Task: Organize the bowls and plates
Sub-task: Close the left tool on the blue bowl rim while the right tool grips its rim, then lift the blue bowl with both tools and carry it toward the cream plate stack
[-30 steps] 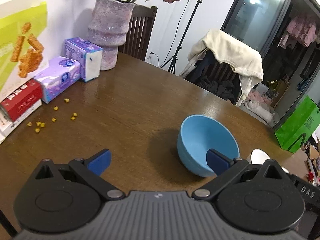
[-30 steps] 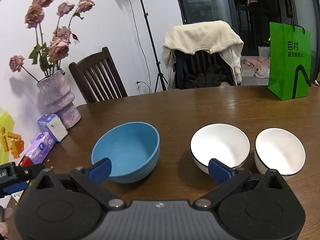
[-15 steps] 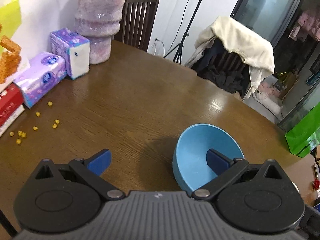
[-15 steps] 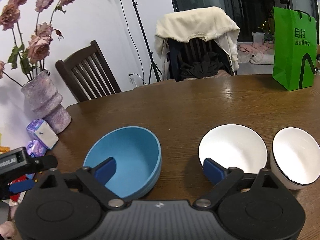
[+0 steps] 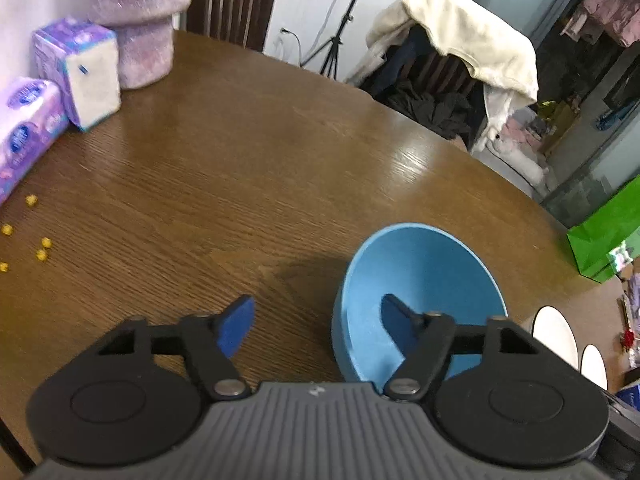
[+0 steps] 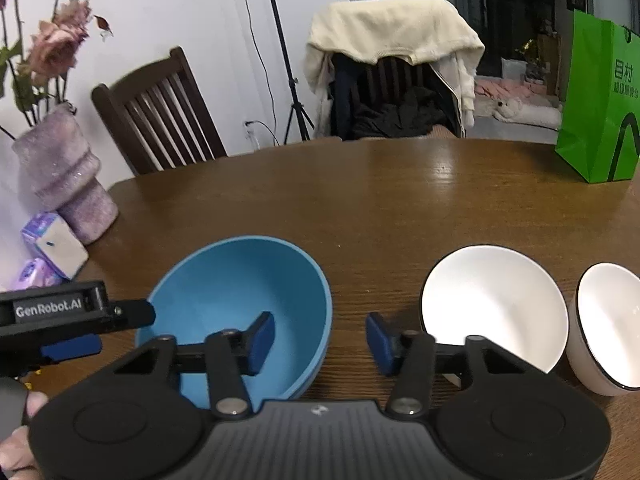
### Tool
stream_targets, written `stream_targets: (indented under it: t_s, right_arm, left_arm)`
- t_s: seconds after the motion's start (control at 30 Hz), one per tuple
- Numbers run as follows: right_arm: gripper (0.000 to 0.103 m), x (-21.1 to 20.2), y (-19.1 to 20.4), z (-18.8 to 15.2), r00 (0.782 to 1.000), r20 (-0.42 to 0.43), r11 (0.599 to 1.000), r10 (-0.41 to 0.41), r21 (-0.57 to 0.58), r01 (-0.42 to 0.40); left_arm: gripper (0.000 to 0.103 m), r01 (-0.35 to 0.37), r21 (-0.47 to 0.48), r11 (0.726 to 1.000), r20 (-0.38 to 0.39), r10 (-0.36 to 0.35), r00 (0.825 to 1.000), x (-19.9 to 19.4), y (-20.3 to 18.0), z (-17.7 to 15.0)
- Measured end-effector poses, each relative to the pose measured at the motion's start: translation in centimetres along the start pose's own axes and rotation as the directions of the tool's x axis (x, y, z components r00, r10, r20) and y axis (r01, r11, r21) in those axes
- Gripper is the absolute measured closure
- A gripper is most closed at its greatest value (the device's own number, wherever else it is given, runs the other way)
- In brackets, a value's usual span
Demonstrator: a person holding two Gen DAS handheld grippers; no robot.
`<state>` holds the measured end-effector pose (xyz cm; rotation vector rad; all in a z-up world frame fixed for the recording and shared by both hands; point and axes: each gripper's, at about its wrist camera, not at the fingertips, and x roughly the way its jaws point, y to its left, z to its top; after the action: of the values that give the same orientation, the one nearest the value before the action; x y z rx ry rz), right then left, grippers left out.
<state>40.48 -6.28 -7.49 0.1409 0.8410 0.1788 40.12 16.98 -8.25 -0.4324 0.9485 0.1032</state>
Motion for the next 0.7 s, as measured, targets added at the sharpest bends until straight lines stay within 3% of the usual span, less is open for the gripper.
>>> stream_targets:
  t_s: [0.1,0.17,0.27,0.4,0.7]
  right_arm:
    - [0.063,0.7,0.2,-0.1,1.000,-0.015,1.000,-0.011,0.009,0.011]
    - [0.067,1.1,0.3,-0.1,1.000,-0.020,1.000,-0.024,0.006,0.024]
    - [0.078,1.7,0.4,-0.1,0.999,-0.038,0.999,-0.033,0.012,0.033]
    - [0.091,2.5,0.7,-0.1,0.997,-0.066,0.999,-0.044,0.018,0.045]
    - [0.094,2.5,1.4,-0.4,0.994,-0.079,0.997,-0.080,0.002,0.081]
  left_arm:
    - [0.047,-0.007,0.019,1.000,0.010,0.007,1.000,0.5,-0.2,0.0]
    - [0.065,-0.002,0.025,1.000,0.004,0.002,1.000,0.7,-0.3,-0.1]
    - [0.078,0.028,0.023,0.999,-0.011,-0.028,1.000,1.0,-0.4,-0.2]
    - [0.085,0.052,0.023,0.998,-0.012,-0.052,0.999,1.3,-0.3,-0.3]
    - [0.092,0.085,0.027,0.996,-0.012,-0.084,0.996,1.1,-0.4,-0.4]
